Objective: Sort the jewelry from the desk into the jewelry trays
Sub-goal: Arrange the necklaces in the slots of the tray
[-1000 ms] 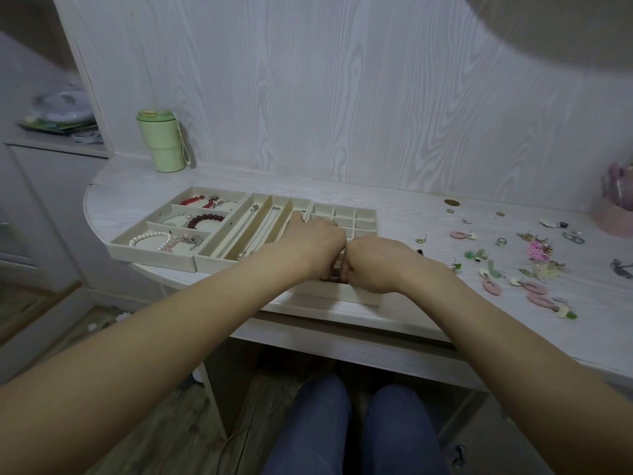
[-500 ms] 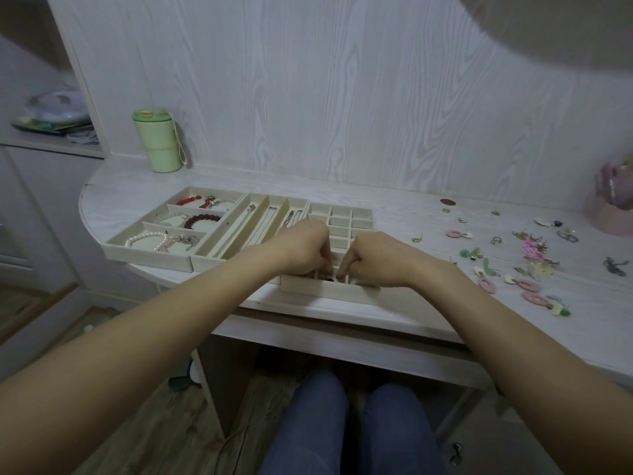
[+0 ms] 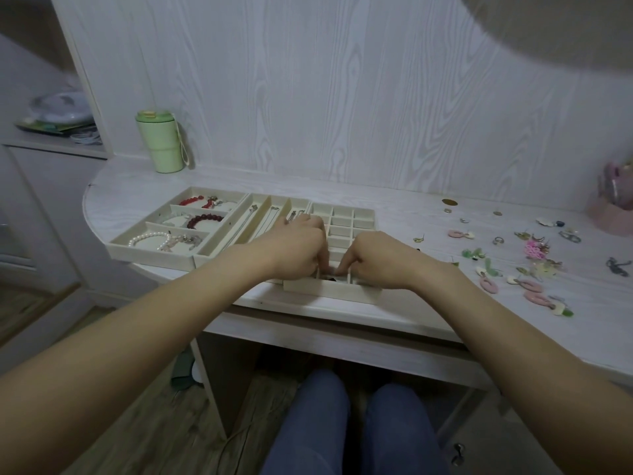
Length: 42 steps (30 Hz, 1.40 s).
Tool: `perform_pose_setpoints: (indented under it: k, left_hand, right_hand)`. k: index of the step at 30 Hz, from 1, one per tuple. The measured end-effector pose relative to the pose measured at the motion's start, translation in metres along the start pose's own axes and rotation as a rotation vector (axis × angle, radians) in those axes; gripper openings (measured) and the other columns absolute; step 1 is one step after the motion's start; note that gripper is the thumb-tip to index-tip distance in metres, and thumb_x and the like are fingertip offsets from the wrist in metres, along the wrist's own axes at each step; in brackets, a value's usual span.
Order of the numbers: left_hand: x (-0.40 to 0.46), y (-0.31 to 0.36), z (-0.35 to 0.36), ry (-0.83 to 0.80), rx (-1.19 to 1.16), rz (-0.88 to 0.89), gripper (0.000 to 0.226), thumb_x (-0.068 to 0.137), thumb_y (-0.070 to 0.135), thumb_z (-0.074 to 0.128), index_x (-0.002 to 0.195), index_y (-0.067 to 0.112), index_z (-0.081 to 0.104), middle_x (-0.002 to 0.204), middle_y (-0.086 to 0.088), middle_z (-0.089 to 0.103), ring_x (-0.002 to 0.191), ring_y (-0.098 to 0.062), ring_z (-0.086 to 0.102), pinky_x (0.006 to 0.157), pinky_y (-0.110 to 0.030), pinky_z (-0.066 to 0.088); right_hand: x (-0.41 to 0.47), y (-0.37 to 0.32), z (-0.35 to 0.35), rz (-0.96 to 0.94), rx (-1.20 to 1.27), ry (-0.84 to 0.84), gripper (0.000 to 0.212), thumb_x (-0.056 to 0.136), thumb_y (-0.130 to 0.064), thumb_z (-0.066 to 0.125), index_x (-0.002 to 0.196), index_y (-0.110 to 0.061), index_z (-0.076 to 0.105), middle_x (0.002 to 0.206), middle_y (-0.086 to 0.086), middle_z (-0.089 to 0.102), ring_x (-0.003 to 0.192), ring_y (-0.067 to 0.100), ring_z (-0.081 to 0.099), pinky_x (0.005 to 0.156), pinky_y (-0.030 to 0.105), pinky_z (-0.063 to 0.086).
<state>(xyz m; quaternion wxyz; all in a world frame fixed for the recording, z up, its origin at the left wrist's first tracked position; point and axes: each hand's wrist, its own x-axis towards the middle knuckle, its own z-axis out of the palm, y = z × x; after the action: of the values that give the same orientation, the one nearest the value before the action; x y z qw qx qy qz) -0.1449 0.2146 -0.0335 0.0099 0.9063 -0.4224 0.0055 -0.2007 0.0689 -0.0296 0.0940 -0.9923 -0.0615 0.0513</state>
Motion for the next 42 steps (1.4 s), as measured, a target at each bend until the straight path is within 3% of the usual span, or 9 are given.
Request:
perform_pose_setpoints:
  k: [5,10,17,22,25,33,35,38,42]
  left_hand:
    - [0.002,0.005,0.000,-0.059,0.095,0.017,0.031,0.093,0.017,0.049,0.114,0.032,0.066,0.132,0.002,0.040,0.126,-0.017,0.031,0.099,-0.036,0.027]
    - [-0.001,0.003,-0.004,0.016,0.025,0.012,0.039,0.087,0.006,0.048,0.108,0.031,0.069,0.128,0.003,0.043,0.122,-0.016,0.034,0.103,-0.036,0.025]
    - [-0.002,0.005,-0.001,-0.053,0.067,0.010,0.038,0.090,0.010,0.047,0.115,0.031,0.065,0.131,0.001,0.041,0.126,-0.017,0.031,0.101,-0.034,0.026]
    - [-0.005,0.004,-0.004,-0.049,0.051,-0.007,0.039,0.089,0.009,0.049,0.119,0.029,0.064,0.129,0.001,0.041,0.125,-0.018,0.031,0.101,-0.034,0.026]
    - [-0.005,0.006,-0.003,-0.082,0.070,-0.009,0.040,0.091,0.010,0.047,0.121,0.031,0.062,0.131,0.001,0.041,0.125,-0.019,0.032,0.103,-0.036,0.030]
    - [-0.001,0.007,-0.001,-0.180,0.022,-0.038,0.041,0.094,0.012,0.042,0.128,0.029,0.058,0.136,-0.004,0.036,0.130,-0.022,0.027,0.109,-0.046,0.028]
    - [0.000,0.007,-0.002,-0.156,-0.013,-0.029,0.041,0.092,0.010,0.044,0.124,0.029,0.061,0.134,-0.003,0.040,0.128,-0.022,0.031,0.108,-0.044,0.030]
    - [0.003,0.011,-0.008,-0.075,-0.129,-0.026,0.038,0.088,0.006,0.045,0.113,0.025,0.067,0.127,-0.002,0.047,0.120,-0.021,0.045,0.102,-0.040,0.040]
    - [0.019,0.029,-0.018,0.033,-0.159,-0.024,0.033,0.089,0.009,0.044,0.109,0.022,0.067,0.124,0.000,0.051,0.113,-0.020,0.051,0.098,-0.038,0.042]
  right_hand:
    - [0.002,-0.001,0.005,-0.010,-0.050,-0.034,0.041,0.090,-0.001,0.042,0.113,-0.019,0.071,0.106,0.001,0.069,0.082,0.013,0.048,0.073,0.024,0.037]
    - [0.000,0.000,0.002,-0.010,-0.051,0.014,0.038,0.090,-0.002,0.043,0.113,-0.015,0.071,0.112,0.003,0.069,0.104,0.018,0.059,0.084,0.024,0.044]
    - [0.001,-0.003,0.004,-0.041,-0.054,-0.004,0.043,0.090,-0.001,0.042,0.114,-0.021,0.070,0.117,0.001,0.067,0.105,0.018,0.057,0.078,0.019,0.037]
    - [0.000,0.000,0.005,-0.014,-0.051,0.002,0.041,0.090,-0.002,0.042,0.114,-0.018,0.071,0.112,0.003,0.068,0.096,0.018,0.057,0.078,0.022,0.040]
    - [-0.002,0.000,0.008,-0.005,-0.070,0.009,0.040,0.091,-0.004,0.043,0.114,-0.020,0.070,0.115,0.004,0.066,0.104,0.020,0.057,0.087,0.028,0.047]
    - [-0.008,0.005,0.009,0.023,0.001,0.036,0.035,0.093,-0.007,0.047,0.117,-0.021,0.068,0.103,0.003,0.065,0.107,0.021,0.057,0.084,0.026,0.043]
    - [-0.015,0.007,0.004,0.024,0.059,0.094,0.037,0.092,-0.005,0.045,0.117,-0.019,0.067,0.096,-0.003,0.063,0.106,0.020,0.058,0.080,0.021,0.038]
    - [-0.026,0.020,-0.007,0.050,0.114,0.222,0.037,0.092,-0.006,0.044,0.120,-0.018,0.065,0.119,0.004,0.063,0.097,0.013,0.056,0.079,0.018,0.036]
    - [-0.034,0.051,-0.017,0.174,0.180,0.314,0.037,0.092,-0.007,0.044,0.120,-0.019,0.064,0.113,0.000,0.064,0.075,0.007,0.056,0.063,0.010,0.042]
